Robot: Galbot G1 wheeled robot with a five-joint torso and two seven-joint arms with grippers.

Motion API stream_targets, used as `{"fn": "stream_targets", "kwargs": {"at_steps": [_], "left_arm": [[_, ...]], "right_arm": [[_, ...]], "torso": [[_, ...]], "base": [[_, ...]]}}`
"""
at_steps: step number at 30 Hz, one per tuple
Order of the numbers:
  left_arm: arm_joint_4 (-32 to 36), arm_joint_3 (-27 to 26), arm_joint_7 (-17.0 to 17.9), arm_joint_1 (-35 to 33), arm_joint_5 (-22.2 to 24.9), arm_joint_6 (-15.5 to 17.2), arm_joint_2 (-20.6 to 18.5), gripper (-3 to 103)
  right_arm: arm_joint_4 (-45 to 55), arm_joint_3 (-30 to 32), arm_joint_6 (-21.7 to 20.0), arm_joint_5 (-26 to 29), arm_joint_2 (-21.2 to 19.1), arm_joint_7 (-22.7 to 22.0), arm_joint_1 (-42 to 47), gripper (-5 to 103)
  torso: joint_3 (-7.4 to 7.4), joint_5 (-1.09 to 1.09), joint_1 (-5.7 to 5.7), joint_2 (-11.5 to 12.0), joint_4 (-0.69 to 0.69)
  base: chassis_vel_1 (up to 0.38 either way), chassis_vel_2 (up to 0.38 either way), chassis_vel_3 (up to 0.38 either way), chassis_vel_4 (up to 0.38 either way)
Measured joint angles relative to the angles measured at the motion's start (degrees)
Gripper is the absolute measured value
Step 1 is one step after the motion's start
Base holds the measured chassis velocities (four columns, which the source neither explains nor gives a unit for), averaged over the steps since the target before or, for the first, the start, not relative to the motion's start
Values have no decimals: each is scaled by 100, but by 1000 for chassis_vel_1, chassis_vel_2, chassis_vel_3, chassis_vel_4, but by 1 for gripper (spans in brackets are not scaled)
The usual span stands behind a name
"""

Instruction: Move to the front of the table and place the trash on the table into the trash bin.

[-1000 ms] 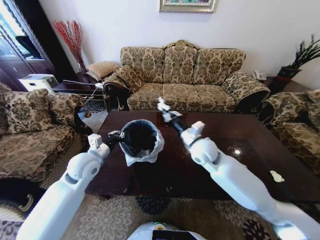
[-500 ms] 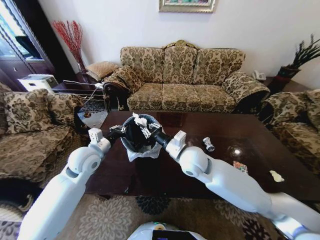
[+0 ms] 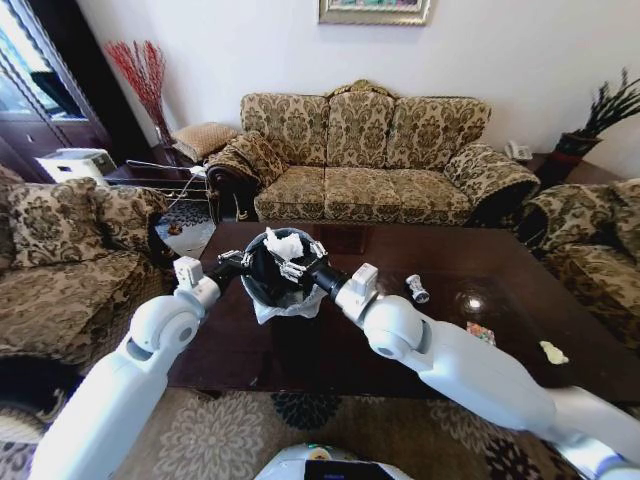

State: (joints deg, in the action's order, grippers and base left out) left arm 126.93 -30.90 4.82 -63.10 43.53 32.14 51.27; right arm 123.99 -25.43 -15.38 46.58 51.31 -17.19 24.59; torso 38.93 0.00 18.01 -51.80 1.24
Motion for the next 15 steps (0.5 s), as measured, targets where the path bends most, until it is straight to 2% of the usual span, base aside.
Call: {"fn": "stream_targets", "kwargs": {"at_steps": [2, 5, 15], "left_arm": [[28, -1, 5, -20, 4, 8, 0, 3], [62, -11, 12, -50, 5, 11, 4, 3], [172, -70, 62, -93, 69, 31, 17, 3]], "right_arm": [[0, 0, 0, 6, 7, 23, -33, 93], [-2, -6, 0, 34, 35, 41, -90, 99], [-29, -142, -5, 109, 52, 60, -309, 100]], "torso": [[0, 0, 0, 0, 0], [0, -1, 0, 0, 2], [0, 0, 0, 0, 2]], "base": [[0, 0, 0, 0], [0, 0, 0, 0], [0, 0, 0, 0]]}}
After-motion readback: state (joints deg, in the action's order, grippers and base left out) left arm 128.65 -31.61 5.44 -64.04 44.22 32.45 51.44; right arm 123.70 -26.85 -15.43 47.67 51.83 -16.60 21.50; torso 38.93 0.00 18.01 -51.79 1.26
